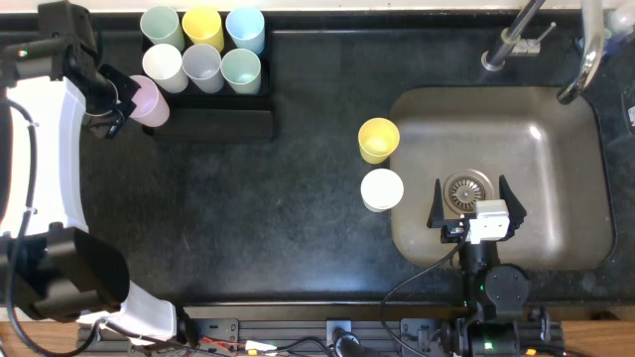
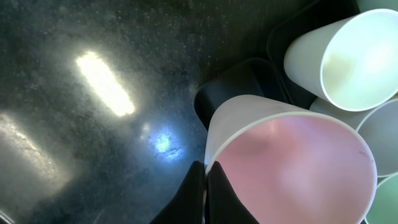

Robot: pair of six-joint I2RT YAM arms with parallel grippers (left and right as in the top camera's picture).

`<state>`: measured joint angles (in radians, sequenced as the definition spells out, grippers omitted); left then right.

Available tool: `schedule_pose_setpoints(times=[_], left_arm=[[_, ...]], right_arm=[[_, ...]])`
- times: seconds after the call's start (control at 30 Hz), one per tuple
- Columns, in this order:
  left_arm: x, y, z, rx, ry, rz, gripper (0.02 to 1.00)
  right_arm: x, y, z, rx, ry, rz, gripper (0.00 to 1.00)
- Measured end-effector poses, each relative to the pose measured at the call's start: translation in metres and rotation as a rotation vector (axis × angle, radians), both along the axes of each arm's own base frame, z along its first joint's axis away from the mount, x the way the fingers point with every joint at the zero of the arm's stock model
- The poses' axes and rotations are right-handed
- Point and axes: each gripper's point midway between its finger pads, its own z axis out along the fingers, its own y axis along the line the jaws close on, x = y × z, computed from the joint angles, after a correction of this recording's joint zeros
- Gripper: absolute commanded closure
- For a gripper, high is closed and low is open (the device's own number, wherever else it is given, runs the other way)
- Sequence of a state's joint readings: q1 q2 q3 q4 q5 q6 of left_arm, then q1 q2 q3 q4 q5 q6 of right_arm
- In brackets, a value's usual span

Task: Store Cups

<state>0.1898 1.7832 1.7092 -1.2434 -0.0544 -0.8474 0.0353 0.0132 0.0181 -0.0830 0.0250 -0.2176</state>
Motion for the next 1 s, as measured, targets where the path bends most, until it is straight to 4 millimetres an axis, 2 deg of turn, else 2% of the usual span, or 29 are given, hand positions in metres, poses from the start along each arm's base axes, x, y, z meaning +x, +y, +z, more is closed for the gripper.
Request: schedule_pose_setpoints(times=[0.3, 0.63, 1.0], left_arm=[[0.011, -0.003, -0.022, -0.020, 0.033, -0.010, 0.982], [0.019, -0.002, -0.029, -0.018, 0.025, -0.010, 0.982], [0.022, -0.001, -0.060, -0.031, 0.096, -0.009, 0.982]], right_arm=[[0.000, 0.000, 0.000, 0.000, 0.000, 0.000, 0.003], [0.000, 0.000, 0.000, 0.000, 0.000, 0.000, 0.003], [0.000, 0.000, 0.000, 0.000, 0.000, 0.000, 0.003]])
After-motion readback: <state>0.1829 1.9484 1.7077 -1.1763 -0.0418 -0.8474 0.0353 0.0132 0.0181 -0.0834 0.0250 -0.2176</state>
